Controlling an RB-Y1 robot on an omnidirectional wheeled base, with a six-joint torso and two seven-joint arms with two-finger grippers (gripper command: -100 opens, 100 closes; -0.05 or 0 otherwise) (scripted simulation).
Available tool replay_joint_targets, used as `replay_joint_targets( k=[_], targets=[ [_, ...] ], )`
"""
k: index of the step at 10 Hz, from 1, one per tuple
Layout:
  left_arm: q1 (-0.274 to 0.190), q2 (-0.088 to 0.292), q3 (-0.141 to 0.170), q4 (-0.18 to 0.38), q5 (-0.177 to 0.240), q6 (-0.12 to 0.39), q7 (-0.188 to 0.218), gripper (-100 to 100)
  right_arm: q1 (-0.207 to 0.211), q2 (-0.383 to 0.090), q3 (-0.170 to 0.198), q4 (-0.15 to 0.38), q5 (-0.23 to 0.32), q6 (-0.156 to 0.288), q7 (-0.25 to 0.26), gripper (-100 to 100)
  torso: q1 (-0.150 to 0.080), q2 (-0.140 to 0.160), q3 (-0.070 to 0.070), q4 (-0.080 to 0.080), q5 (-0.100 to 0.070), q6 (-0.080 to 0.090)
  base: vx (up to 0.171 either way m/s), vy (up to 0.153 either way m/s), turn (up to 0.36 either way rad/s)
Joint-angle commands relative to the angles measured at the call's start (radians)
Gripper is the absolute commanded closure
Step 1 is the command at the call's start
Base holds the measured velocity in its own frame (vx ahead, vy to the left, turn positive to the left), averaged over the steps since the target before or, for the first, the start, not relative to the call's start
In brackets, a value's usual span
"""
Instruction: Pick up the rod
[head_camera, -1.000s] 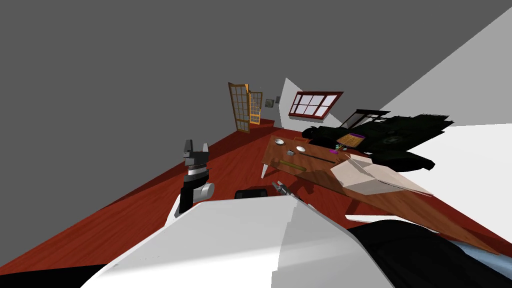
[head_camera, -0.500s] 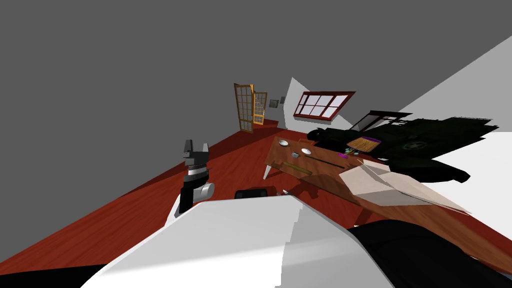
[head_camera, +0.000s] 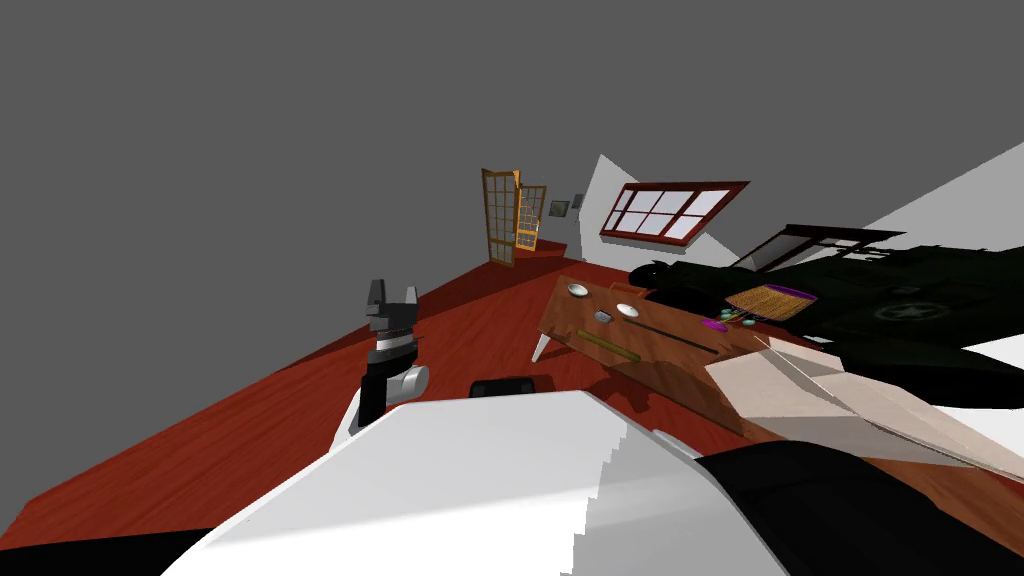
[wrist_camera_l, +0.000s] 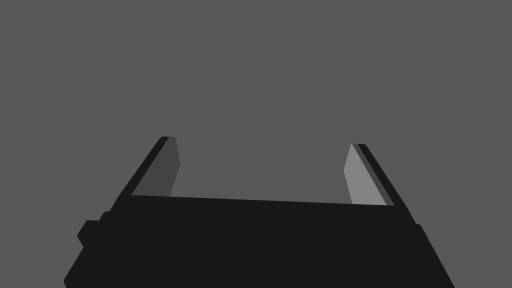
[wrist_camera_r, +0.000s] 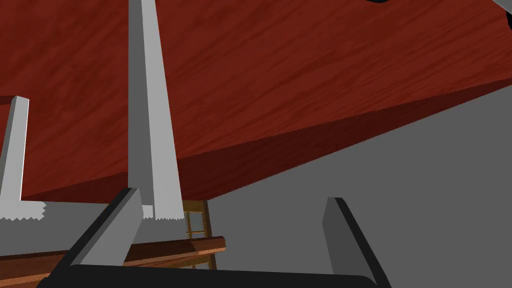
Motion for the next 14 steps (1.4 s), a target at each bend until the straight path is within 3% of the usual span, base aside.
replay_joint_targets(
  k=[1, 2, 4, 5, 7, 8, 11, 13, 14],
  targets=[
    [0.000, 0.000, 0.000, 0.000, 0.000, 0.000, 0.000, 0, 0.002, -0.050, 0.025, 0.050, 0.035, 0.020, 0.020, -100, 0.000, 0.000, 0.000, 0.000, 0.000, 0.000, 0.034, 0.026, 0.100],
    [0.000, 0.000, 0.000, 0.000, 0.000, 0.000, 0.000, 0, 0.002, -0.056, 0.025, 0.054, 0.035, 0.020, 0.020, -100, 0.000, 0.000, 0.000, 0.000, 0.000, -0.001, 0.026, 0.017, 0.092],
    [0.000, 0.000, 0.000, 0.000, 0.000, 0.000, 0.000, 0, -0.019, -0.130, 0.059, 0.138, 0.087, 0.017, 0.053, -100, -0.001, 0.000, 0.000, 0.000, 0.000, -0.001, 0.032, 0.024, 0.186],
    [0.000, 0.000, 0.000, 0.000, 0.000, 0.000, 0.000, 0, -0.019, -0.134, 0.059, 0.164, 0.087, 0.017, 0.053, -100, 0.000, -0.001, 0.000, 0.000, 0.000, -0.001, 0.041, 0.015, 0.068],
    [0.000, 0.000, 0.000, 0.000, 0.000, 0.000, 0.000, 0, -0.044, -0.196, 0.084, 0.259, 0.133, 0.017, 0.082, -100, -0.001, 0.000, 0.000, 0.000, 0.000, -0.001, 0.046, 0.015, 0.152],
    [0.000, 0.000, 0.000, 0.000, 0.000, 0.000, 0.000, 0, -0.044, -0.204, 0.084, 0.243, 0.133, 0.017, 0.082, -100, -0.001, -0.002, -0.001, 0.000, 0.000, -0.001, 0.055, -0.010, 0.068],
    [0.000, 0.000, 0.000, 0.000, 0.000, 0.000, 0.000, 0, -0.058, -0.235, 0.094, 0.304, 0.153, 0.017, 0.095, -100, -0.002, -0.001, 0.000, 0.000, -0.001, -0.001, 0.035, -0.004, 0.060],
    [0.000, 0.000, 0.000, 0.000, 0.000, 0.000, 0.000, 0, -0.090, -0.285, 0.109, 0.381, 0.190, 0.020, 0.118, -100, -0.002, -0.001, -0.001, 0.000, -0.001, -0.001, 0.071, -0.030, 0.155],
    [0.000, 0.000, 0.000, 0.000, 0.000, 0.000, 0.000, 0, -0.090, -0.285, 0.109, 0.374, 0.190, 0.020, 0.118, -100, -0.004, -0.004, -0.002, -0.001, -0.001, -0.001, 0.090, -0.043, 0.068]
  ],
)
